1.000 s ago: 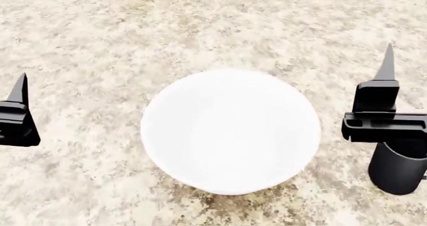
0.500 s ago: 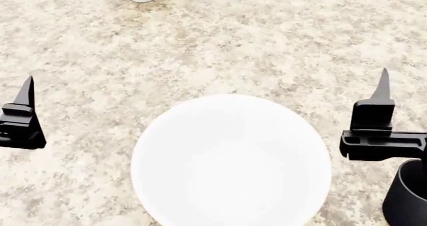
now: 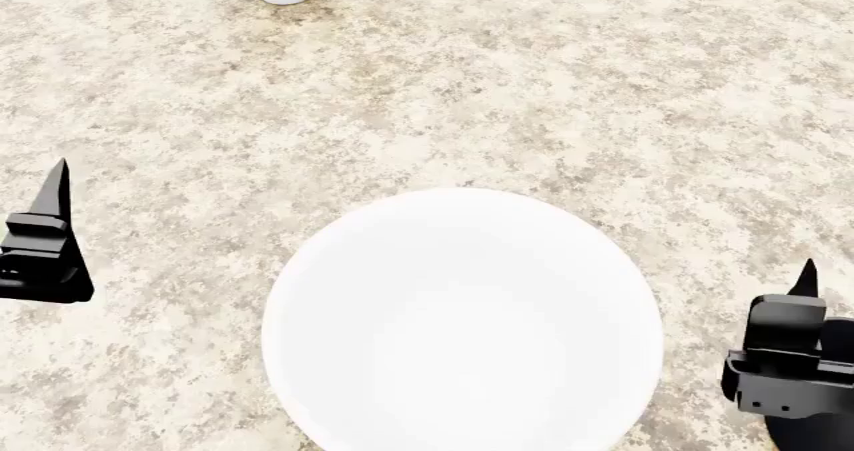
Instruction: Place the cup inside the bowl on the dining table and move the bowl to any counter.
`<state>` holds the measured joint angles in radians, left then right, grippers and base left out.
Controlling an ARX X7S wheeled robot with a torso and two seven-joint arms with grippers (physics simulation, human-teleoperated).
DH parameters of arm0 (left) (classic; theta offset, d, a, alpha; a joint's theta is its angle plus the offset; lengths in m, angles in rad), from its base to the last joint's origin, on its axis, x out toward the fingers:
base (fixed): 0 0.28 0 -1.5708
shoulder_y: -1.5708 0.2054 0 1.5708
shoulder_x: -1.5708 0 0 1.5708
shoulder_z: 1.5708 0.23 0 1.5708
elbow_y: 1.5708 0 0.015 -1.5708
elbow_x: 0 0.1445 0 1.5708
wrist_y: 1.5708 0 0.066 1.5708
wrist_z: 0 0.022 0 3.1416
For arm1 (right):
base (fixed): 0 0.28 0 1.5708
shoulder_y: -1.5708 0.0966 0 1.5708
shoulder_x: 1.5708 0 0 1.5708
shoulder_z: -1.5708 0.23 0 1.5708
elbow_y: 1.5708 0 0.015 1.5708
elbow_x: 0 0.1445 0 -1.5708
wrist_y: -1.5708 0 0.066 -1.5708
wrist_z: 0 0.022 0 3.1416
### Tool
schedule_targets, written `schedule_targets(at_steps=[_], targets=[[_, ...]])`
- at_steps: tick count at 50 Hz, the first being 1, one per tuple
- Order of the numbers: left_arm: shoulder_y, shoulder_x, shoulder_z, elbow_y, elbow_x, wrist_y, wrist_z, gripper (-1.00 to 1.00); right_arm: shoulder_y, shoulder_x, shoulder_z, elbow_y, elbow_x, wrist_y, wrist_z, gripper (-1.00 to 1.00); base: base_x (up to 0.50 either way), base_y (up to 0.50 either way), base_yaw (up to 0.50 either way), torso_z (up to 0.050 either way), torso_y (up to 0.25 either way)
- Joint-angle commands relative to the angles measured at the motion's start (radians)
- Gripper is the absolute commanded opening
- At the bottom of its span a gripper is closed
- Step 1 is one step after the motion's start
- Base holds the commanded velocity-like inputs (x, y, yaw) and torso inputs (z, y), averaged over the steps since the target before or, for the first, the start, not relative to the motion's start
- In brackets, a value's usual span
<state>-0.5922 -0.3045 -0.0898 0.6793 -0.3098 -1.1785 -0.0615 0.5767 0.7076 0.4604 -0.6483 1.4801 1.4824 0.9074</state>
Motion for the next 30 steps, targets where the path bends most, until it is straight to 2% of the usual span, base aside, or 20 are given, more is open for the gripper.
schedule_targets(at_steps=[1,10,18,30], targets=[[0.001,0.004,-0.004,-0.003,0.002,0.008,-0.001,1.00,-0.024,0.018,-0.050,0.063,-0.039,-0.032,-0.043,1.00,0.00,0.00,0.00,0.000,0.000],[0.013,0.000,-0.012,-0.007,-0.002,0.019,0.000,1.00,-0.027,0.035,-0.073,0.095,-0.003,-0.025,-0.041,1.00,0.00,0.00,0.00,0.000,0.000],[0.017,-0.001,-0.011,-0.008,-0.004,0.021,-0.003,1.00,-0.059,0.070,-0.073,0.089,-0.048,-0.040,-0.047,1.00,0.00,0.00,0.00,0.000,0.000],[0.016,-0.001,-0.016,-0.009,-0.011,0.021,-0.007,1.00,-0.094,0.063,-0.152,0.172,-0.201,-0.141,-0.197,1.00,0.00,0.00,0.00,0.000,0.000]])
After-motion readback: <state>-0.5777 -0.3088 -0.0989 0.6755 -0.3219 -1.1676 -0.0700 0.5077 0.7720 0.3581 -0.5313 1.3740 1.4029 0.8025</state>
